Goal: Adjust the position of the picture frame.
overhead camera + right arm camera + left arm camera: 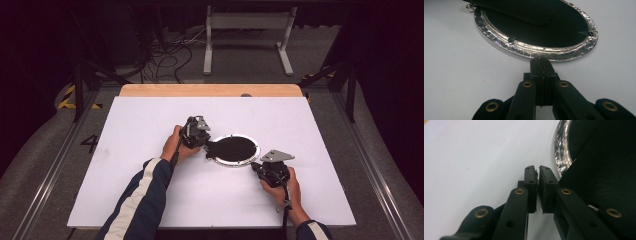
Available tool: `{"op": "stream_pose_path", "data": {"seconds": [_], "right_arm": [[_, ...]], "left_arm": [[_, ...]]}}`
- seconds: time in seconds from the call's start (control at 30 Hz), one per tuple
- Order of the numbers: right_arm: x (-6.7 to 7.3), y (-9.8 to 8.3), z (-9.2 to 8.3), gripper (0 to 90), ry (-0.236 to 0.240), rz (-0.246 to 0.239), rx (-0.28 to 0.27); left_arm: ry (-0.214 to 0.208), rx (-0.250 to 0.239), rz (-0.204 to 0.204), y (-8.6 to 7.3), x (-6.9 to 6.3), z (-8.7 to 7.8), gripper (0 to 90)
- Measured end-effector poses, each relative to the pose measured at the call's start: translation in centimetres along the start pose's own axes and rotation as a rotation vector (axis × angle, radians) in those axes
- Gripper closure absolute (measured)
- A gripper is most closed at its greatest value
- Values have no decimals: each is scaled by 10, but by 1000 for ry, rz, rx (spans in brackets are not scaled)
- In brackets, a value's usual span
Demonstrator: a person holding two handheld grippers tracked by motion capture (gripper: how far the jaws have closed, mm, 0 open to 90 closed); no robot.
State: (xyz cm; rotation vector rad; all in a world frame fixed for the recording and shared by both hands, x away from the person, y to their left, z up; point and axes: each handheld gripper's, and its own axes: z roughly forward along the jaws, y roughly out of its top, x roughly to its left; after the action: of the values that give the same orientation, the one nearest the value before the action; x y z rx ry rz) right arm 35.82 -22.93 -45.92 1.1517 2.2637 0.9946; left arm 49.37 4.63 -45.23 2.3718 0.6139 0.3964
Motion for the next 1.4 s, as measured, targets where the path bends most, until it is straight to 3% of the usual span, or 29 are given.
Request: {"op": "stream_pose_path", "data": {"seconds": [0.13, 0.2, 0.27, 0.3, 0.53, 0.67, 0.77, 1.03, 1.17, 1.4], "right_arm": [[0, 0, 0, 900, 1, 0, 0], [0, 0, 0, 900, 1, 0, 0], [-1, 0, 0, 900, 3, 1, 0], [-1, 0, 0, 900, 3, 1, 1], [-2, 0, 0, 900, 11, 8, 0], [-2, 0, 0, 900, 15, 10, 0], [-2, 0, 1, 900, 15, 9, 0], [0, 2, 3, 900, 44, -6, -6], [9, 5, 7, 900, 56, -36, -4], [12, 7, 9, 900, 54, -28, -8]], "left_arm": [[-19, 4, 18, 1, -1, 1, 890], [-60, 4, 28, 0, -1, -1, 891], [-85, 11, 65, 0, -5, -3, 889], [-85, 12, 88, 0, -8, -4, 891], [-115, 2, 125, -7, -23, -11, 896], [-144, -11, 115, -14, -28, -15, 896], [-157, -15, 141, -18, -35, -20, 896], [-156, -12, 143, -30, -51, -33, 898], [-170, -23, 131, -38, -54, -38, 898], [-183, -34, 129, -46, -57, -44, 898]]}}
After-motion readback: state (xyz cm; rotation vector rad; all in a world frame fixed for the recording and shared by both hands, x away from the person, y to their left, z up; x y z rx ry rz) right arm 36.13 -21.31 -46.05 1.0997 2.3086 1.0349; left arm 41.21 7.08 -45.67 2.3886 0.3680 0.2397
